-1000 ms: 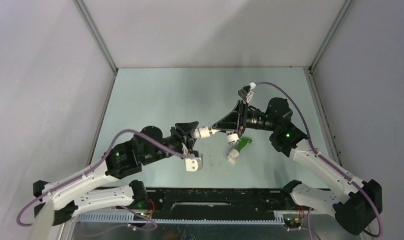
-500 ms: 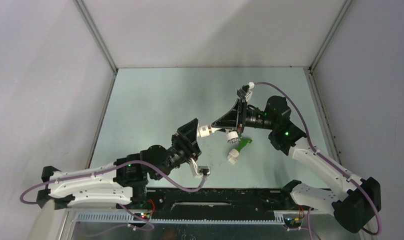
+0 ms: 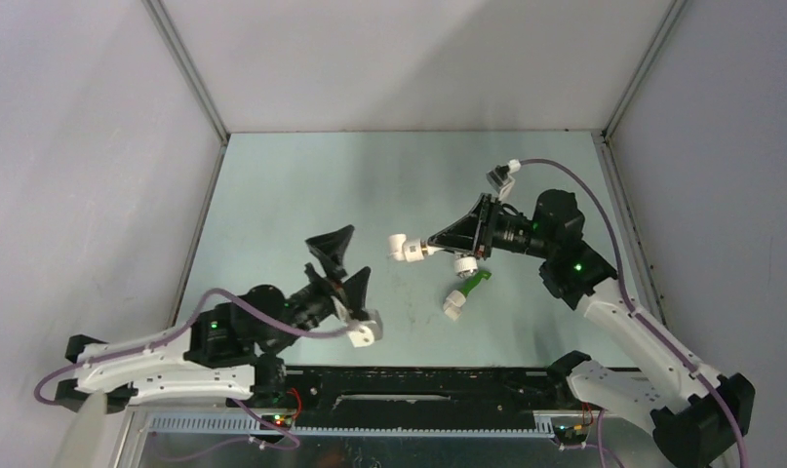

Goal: Install the water faucets
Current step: Screw the water faucet onto the adaptor.

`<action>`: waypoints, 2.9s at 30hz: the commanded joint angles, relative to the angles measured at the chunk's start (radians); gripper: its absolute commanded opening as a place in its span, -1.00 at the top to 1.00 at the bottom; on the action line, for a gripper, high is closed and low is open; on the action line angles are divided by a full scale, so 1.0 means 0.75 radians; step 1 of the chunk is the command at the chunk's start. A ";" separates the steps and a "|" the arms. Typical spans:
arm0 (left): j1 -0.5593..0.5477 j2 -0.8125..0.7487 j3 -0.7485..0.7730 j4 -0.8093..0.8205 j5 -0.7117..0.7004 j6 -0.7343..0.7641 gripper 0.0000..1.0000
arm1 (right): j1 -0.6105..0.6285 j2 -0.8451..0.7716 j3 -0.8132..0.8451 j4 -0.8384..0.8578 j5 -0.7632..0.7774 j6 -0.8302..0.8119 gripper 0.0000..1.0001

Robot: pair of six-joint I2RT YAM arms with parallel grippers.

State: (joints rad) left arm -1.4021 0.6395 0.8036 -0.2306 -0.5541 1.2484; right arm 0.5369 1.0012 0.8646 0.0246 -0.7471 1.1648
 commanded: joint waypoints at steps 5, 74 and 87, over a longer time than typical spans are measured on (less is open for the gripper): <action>0.283 -0.057 0.225 -0.180 0.306 -1.540 -0.99 | -0.016 -0.240 0.023 -0.004 0.146 -0.469 1.00; 0.210 0.139 0.119 -0.102 0.684 0.260 1.00 | 0.007 0.101 0.023 0.142 -0.174 0.314 1.00; -0.090 0.192 -0.031 0.212 0.006 0.803 -0.45 | 0.009 0.099 0.023 0.156 -0.169 0.290 1.00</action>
State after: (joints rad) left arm -1.4601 0.7643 0.7677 -0.1062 -0.4519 1.7142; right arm 0.5285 1.0718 0.8635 0.1711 -0.8951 1.4002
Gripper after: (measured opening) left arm 0.326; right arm 0.317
